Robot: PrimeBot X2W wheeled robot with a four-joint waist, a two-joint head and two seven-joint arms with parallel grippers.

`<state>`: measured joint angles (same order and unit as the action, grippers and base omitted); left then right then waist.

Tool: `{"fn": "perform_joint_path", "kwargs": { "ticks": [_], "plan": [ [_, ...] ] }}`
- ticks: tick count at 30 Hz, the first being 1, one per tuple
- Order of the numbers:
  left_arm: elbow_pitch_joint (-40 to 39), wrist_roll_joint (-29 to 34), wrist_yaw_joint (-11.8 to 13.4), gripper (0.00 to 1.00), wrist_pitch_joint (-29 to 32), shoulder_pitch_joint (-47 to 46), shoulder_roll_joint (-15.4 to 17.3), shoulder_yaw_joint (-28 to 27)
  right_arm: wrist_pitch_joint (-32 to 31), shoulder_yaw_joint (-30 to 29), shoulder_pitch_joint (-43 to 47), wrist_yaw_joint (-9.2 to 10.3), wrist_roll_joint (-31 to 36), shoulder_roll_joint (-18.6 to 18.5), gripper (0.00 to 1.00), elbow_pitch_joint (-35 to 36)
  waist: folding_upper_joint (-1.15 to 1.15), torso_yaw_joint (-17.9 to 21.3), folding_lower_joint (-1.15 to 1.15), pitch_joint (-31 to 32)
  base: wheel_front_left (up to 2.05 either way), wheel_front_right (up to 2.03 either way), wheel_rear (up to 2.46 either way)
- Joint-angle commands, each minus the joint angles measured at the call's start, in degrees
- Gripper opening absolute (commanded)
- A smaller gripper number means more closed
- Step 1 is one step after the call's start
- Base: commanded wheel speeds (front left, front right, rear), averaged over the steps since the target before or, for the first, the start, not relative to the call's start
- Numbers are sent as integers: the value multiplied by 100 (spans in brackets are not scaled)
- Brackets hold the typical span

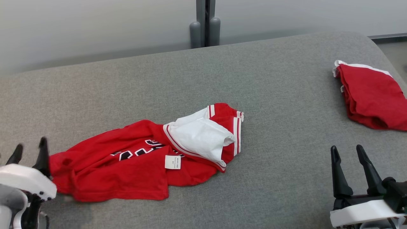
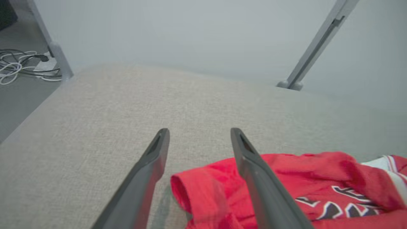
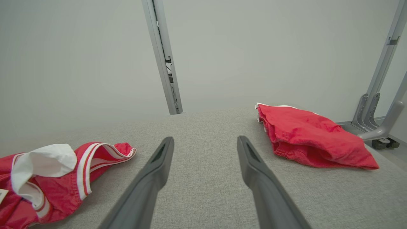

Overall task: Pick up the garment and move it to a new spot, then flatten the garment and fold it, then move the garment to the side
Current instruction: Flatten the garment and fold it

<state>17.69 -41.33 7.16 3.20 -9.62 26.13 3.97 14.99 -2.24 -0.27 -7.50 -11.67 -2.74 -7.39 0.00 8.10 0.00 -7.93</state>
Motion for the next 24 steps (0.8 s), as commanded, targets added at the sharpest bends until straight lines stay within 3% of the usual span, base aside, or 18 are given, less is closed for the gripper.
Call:
{"fn": "perform_joint_path", "kwargs": {
  "ticks": [1, 8, 15, 24],
  "plan": [
    [-140, 43, -97, 100, 80, -62, -30, 121, 28, -20, 41, 1, 27, -32, 100, -8, 0, 5, 0, 17, 0, 0, 0],
    [-1213, 407, -461, 100, 936, -753, -595, 1496, 28, 139, -30, 0, 41, -29, 100, -27, 0, 133, 0, 60, 0, 0, 0],
    [-1122, 764, -833, 100, 1646, -1263, -1201, 2746, 28, 171, 23, 1, 56, -32, 100, -64, 0, 417, 0, 187, 0, 0, 0],
    [-866, 1346, -877, 100, 2074, -1610, -1291, 3470, 28, 200, 161, 0, -32, -29, 100, -60, 0, 573, 0, 247, 0, 0, 0]
  ]
}}
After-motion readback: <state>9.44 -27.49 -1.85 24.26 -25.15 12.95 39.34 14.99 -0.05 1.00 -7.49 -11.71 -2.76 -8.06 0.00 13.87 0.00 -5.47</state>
